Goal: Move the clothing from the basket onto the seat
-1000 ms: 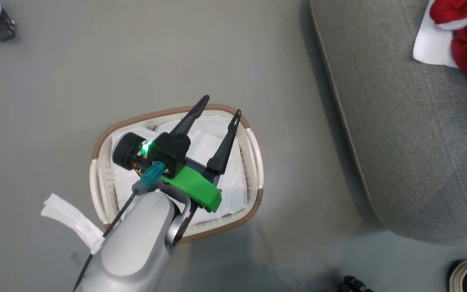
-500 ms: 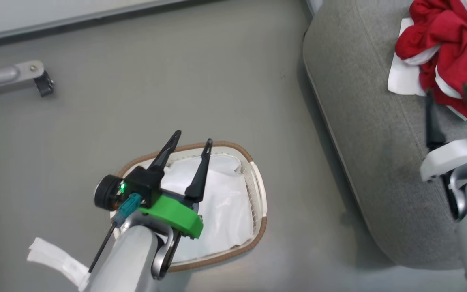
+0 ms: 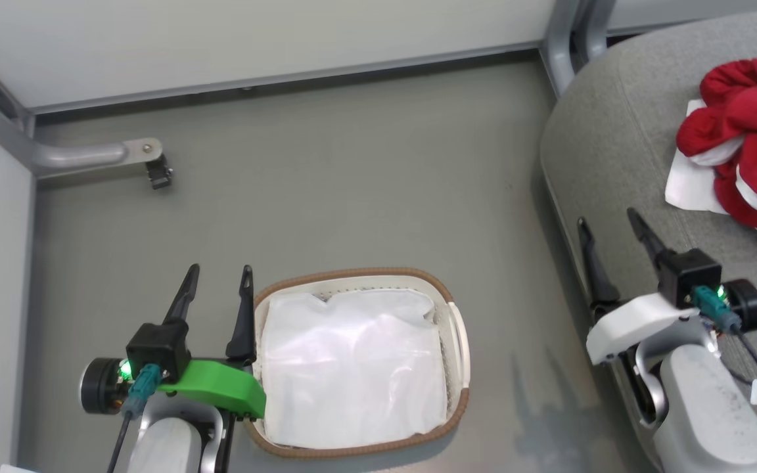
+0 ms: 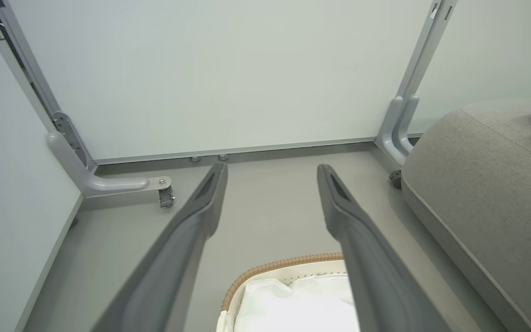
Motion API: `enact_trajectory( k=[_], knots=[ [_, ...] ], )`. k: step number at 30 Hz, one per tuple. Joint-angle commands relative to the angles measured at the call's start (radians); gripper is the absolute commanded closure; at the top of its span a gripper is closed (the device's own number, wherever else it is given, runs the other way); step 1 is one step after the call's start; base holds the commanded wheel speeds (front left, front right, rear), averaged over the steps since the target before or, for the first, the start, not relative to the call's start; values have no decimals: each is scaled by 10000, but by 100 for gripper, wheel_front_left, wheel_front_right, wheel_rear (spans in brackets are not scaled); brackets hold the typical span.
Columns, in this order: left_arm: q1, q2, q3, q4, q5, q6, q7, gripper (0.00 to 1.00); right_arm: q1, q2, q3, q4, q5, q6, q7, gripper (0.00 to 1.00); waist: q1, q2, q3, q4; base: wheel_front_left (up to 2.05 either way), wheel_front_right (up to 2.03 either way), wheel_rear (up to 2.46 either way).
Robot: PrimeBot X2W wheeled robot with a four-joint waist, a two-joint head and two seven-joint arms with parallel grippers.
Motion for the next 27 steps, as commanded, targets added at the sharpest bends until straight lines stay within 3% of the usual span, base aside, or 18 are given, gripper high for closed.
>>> enact_trajectory(
  k=[1, 10, 21, 22, 27],
  knots=[
    [211, -3, 162, 28, 95, 91, 9, 0, 219, 47, 32, 18, 65, -13, -26, 0, 0, 0, -431, 423, 0, 0, 0],
    [851, -40, 919, 218, 350, 216, 9, 0, 819, 363, 444, 193, 70, -14, -24, 0, 0, 0, -864, 631, 0, 0, 0],
    [1272, -39, 1119, 599, -491, -45, 9, 0, 1174, 437, 455, 542, 140, -13, -26, 0, 0, 0, -971, 620, 0, 0, 0],
    [1092, -56, 1072, 598, -491, -15, -2, 100, 994, 481, 464, 550, 90, 0, 0, 100, 0, 0, -972, 621, 0, 0, 0],
    [1109, -89, 1104, 902, -771, -26, 105, 100, 1110, 531, 380, 806, 389, 0, 142, 100, 0, 0, -987, 621, 0, 0, 0]
  ],
)
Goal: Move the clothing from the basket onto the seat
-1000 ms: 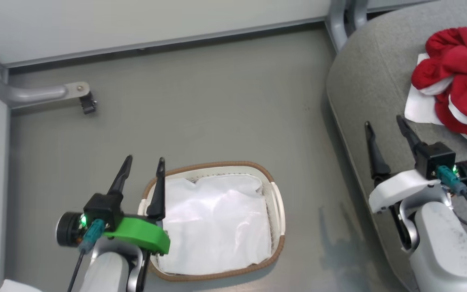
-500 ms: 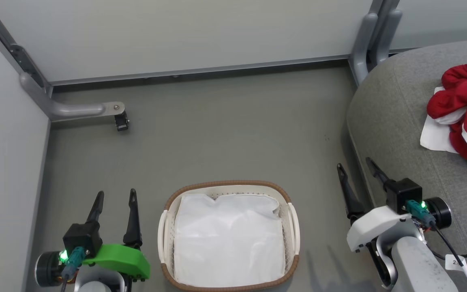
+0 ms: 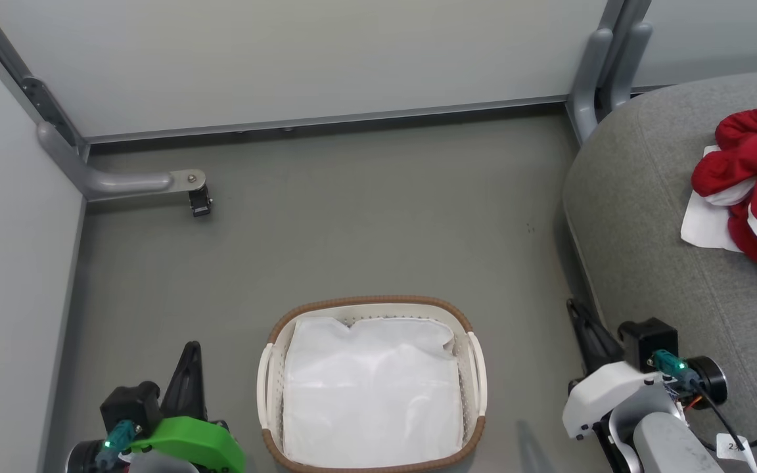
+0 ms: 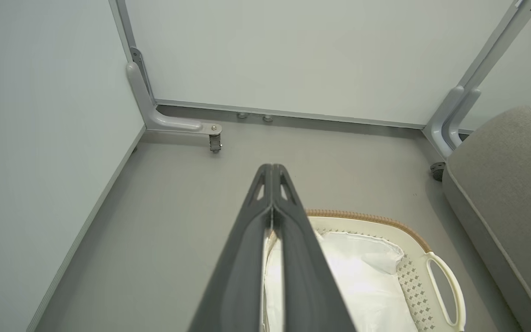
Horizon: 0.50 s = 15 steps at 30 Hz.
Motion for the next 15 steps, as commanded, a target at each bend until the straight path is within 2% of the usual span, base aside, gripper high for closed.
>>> enact_trajectory(
  k=[1, 15],
  knots=[
    [-56, 15, 105, -132, -414, -19, 128, 100, -110, -16, -124, -147, 461, 0, 128, 100, 1, 0, -15, -3, 0, 0, 0],
    [-67, 24, 400, -522, -2876, -113, 779, 100, 173, -31, -436, -676, 3197, -2, 761, 100, 1, 0, -134, -24, 0, 0, 0]
  ],
)
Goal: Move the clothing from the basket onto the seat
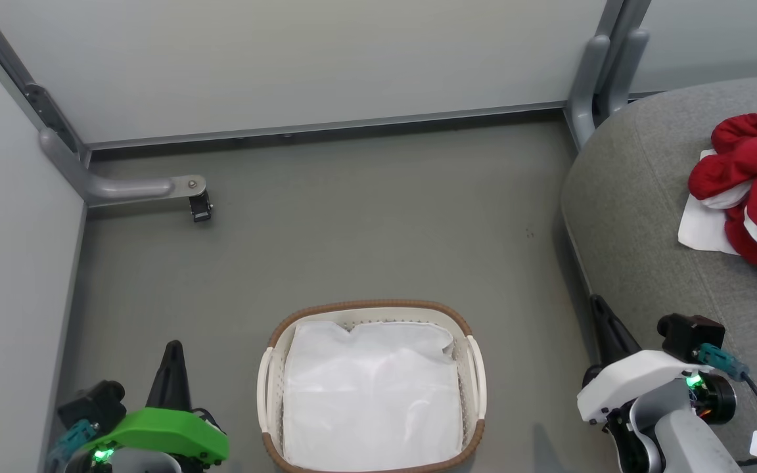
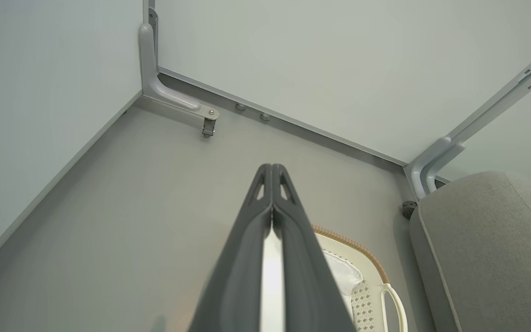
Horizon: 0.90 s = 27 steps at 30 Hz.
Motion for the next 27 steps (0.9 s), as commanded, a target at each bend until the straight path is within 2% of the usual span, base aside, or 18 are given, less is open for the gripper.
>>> enact_trajectory(
  k=[1, 27],
  knots=[
    [-68, 26, 92, -232, -415, -34, 81, 100, 10, -34, -79, -241, 457, -2, 90, 100, 1, 0, -13, -3, 0, 0, 0],
    [-139, 41, 559, -763, -4051, -180, 1074, 100, 361, -58, -594, -950, 4478, -4, 1071, 100, 1, 0, -236, -42, 0, 0, 0]
  ],
)
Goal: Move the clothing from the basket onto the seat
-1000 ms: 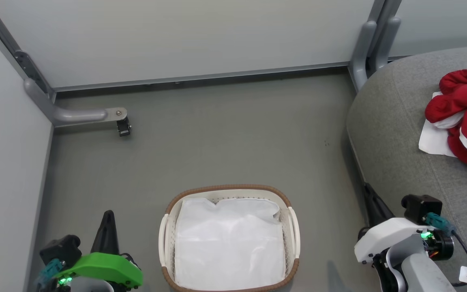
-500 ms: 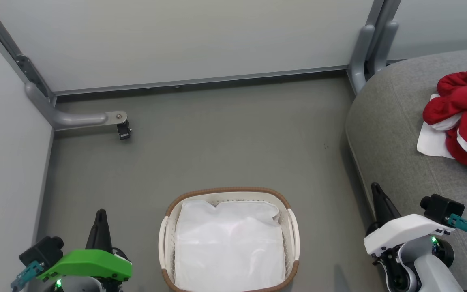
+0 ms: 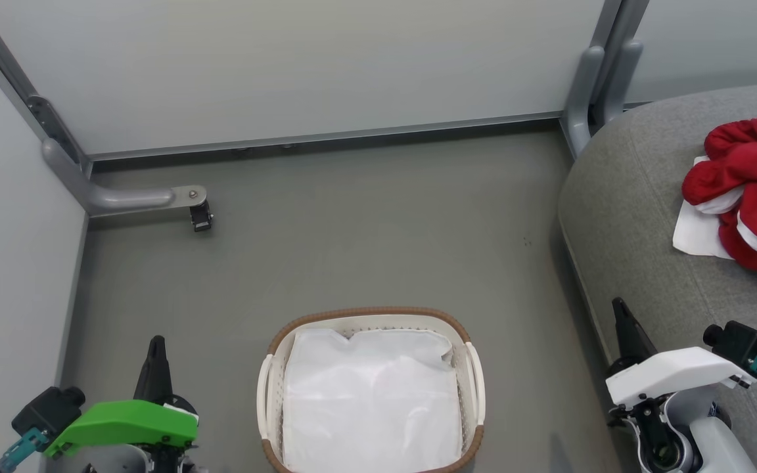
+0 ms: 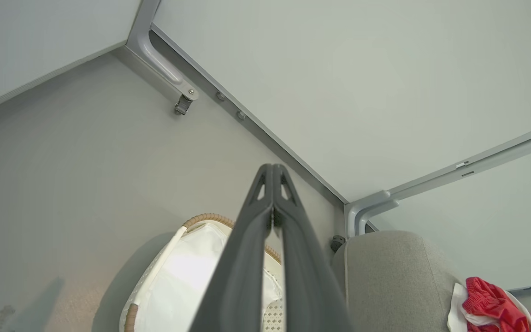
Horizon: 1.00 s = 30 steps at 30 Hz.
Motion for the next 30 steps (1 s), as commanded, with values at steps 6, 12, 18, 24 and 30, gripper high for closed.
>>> enact_trajectory(
  k=[6, 12, 18, 24, 30],
  knots=[
    [-155, 43, 144, -265, -947, -79, 230, 100, 72, -53, -158, -311, 1014, -3, 244, 100, 1, 0, -57, -10, 0, 0, 0],
    [-171, 46, 238, -350, -1608, -109, 414, 100, 145, -58, -259, -433, 1745, -3, 429, 100, 1, 0, -108, -19, 0, 0, 0],
    [-188, 49, 322, -445, -2236, -138, 587, 100, 176, -62, -348, -558, 2438, -4, 601, 100, 1, 0, -159, -28, 0, 0, 0],
    [-202, 53, 390, -532, -2832, -154, 749, 100, 253, -66, -431, -665, 3097, -4, 760, 100, 1, 0, -210, -38, 0, 0, 0],
    [-216, 55, 460, -599, -3369, -175, 904, 100, 316, -70, -511, -768, 3692, -5, 912, 100, 1, 0, -259, -46, 0, 0, 0]
  ],
)
